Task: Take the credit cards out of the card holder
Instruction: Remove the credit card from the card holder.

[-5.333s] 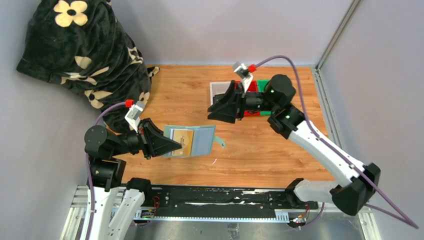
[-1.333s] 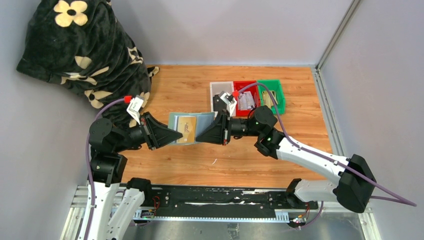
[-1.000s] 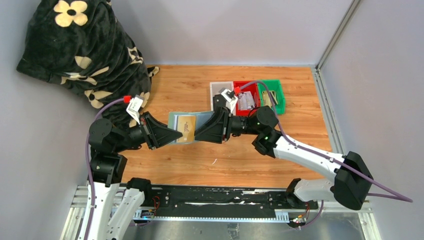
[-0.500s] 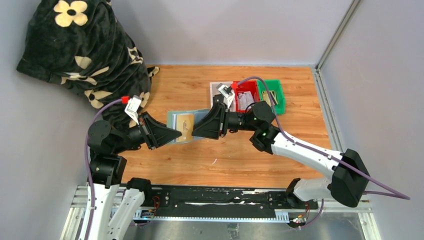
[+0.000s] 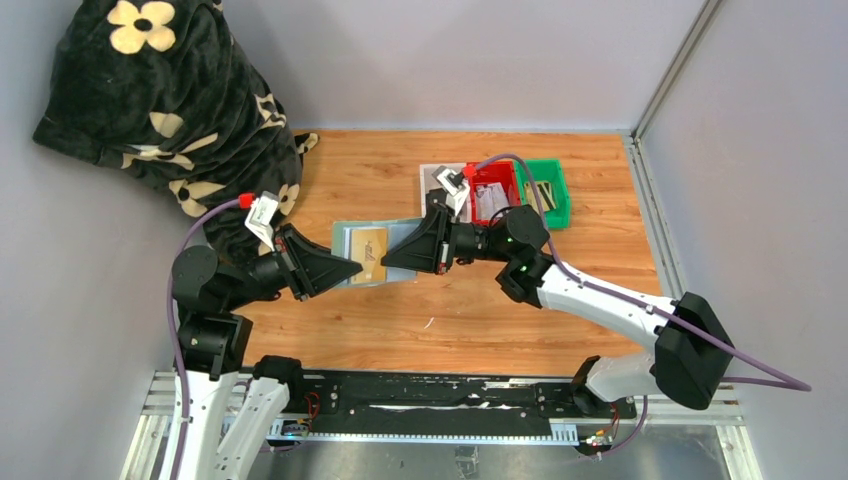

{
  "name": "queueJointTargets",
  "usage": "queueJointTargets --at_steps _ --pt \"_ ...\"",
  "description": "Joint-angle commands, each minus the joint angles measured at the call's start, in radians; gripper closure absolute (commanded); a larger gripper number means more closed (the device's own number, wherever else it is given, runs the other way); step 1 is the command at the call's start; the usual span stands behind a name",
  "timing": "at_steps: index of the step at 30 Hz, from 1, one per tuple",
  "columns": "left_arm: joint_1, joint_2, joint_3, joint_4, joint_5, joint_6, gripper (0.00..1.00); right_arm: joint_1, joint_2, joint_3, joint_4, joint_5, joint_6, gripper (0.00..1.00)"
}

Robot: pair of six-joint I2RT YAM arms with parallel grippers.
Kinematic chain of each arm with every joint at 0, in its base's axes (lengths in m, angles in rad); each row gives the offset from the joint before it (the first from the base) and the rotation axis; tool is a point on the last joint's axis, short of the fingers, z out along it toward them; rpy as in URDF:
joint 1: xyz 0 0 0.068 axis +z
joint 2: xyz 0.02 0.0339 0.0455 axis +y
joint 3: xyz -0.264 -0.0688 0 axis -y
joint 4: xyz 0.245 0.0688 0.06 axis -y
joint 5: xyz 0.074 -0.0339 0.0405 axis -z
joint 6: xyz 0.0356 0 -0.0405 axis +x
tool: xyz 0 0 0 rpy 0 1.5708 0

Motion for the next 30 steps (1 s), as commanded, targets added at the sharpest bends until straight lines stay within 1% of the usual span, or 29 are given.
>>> queueJointTargets --at_steps 1,5,9,14,19,21,23,24,25,26,27,28,30 --pt "-0.007 -0.005 0.007 0.025 0.037 -0.019 0.97 -0.004 -0.019 -0.048 0.146 0.009 0.062 1.00" --pt "-0.007 -0.004 0.009 0.029 0.032 -0.026 0.97 -0.014 -0.017 -0.099 0.312 0.005 0.136 1.00" --pt "-0.007 -0.004 0.009 0.054 0.027 -0.049 0.97 -0.015 -0.010 -0.118 0.378 0.002 0.167 1.00" --pt "-0.007 -0.002 0.012 0.066 0.023 -0.064 0.96 -0.014 -0.019 -0.139 0.377 0.008 0.161 1.00" --pt "-0.007 0.003 0.014 0.066 0.021 -0.062 0.92 -0.015 -0.032 -0.145 0.315 0.023 0.136 1.00" --pt "-0.007 0.002 0.014 0.067 0.019 -0.062 0.88 -0.015 -0.039 -0.142 0.286 0.029 0.124 1.00" --pt "-0.007 0.002 0.012 0.066 0.021 -0.061 0.88 -0.014 -0.041 -0.138 0.277 0.028 0.118 1.00" --pt "-0.007 0.001 0.012 0.064 0.021 -0.059 0.90 -0.012 -0.039 -0.129 0.275 0.023 0.118 0.98" --pt "-0.007 0.000 0.012 0.063 0.020 -0.056 0.90 -0.011 -0.038 -0.119 0.272 0.015 0.118 0.93" --pt "-0.007 0.000 0.012 0.062 0.017 -0.054 0.91 -0.006 -0.038 -0.112 0.267 0.011 0.114 0.82" --pt "-0.007 0.001 0.012 0.058 0.014 -0.051 0.92 0.000 -0.038 -0.104 0.260 0.007 0.107 0.74" --pt "-0.007 0.002 0.012 0.055 0.012 -0.047 0.93 0.007 -0.040 -0.095 0.245 0.006 0.096 0.70" --pt "-0.007 0.002 0.012 0.050 0.004 -0.042 0.94 0.018 -0.045 -0.083 0.214 0.006 0.071 0.67"
